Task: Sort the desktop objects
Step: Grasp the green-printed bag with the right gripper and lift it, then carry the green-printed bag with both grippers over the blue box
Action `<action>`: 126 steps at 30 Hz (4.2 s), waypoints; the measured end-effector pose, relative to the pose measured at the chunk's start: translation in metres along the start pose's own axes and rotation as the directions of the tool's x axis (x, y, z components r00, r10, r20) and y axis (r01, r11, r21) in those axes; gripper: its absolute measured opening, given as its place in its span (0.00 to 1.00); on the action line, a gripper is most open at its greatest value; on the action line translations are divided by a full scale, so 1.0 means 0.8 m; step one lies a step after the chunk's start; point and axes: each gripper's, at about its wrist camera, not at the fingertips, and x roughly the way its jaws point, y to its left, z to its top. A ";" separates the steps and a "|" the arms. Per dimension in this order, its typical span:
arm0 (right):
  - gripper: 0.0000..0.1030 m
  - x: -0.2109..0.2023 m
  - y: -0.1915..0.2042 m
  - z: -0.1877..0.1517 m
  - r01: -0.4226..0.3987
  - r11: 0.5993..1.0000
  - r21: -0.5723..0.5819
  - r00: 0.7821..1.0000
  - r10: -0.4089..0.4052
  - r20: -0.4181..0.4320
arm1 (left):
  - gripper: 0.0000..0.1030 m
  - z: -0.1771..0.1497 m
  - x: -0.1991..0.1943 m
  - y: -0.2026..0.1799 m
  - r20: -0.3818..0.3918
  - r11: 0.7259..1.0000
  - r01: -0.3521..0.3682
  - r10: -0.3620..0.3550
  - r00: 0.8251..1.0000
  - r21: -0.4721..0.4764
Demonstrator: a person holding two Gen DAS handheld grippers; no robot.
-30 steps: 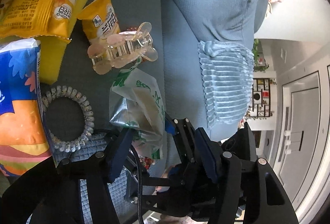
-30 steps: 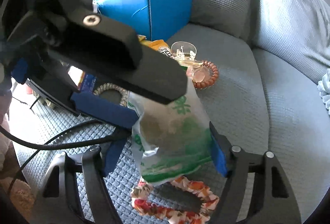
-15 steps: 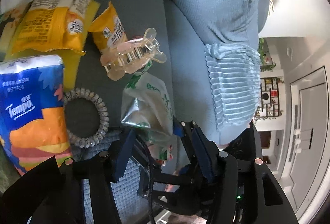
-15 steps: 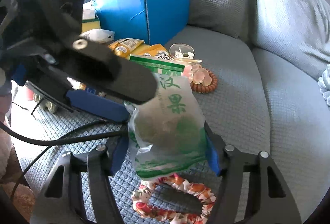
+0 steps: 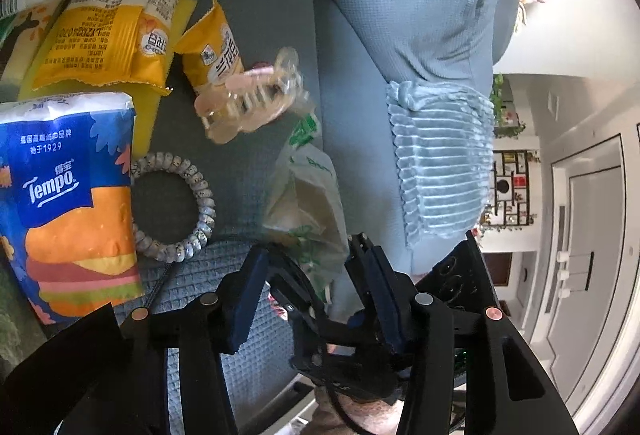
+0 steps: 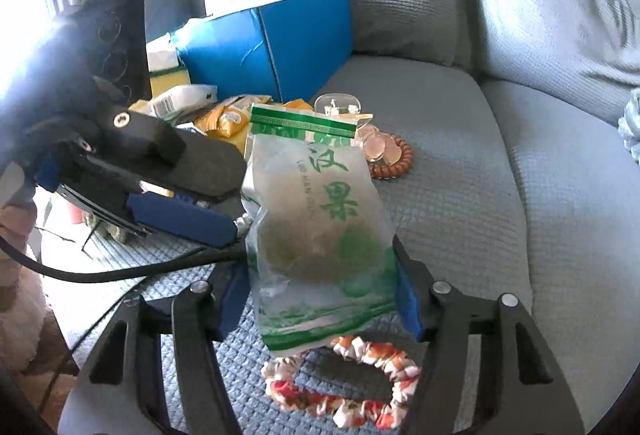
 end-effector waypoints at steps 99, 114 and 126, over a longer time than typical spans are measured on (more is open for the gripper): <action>0.60 -0.073 0.360 0.198 -0.036 0.900 -0.434 0.983 0.110 0.147 | 0.56 -0.039 -0.360 -0.061 0.390 0.979 0.058 -0.132 0.911 0.194; 0.60 -0.047 0.341 0.228 -0.048 0.903 -0.428 0.967 0.150 0.208 | 0.56 0.003 -0.362 -0.069 0.420 0.969 0.029 -0.133 0.898 0.245; 0.60 -0.004 0.327 0.245 -0.081 0.904 -0.420 0.961 0.182 0.208 | 0.56 0.035 -0.354 -0.047 0.443 0.971 0.005 -0.113 0.890 0.237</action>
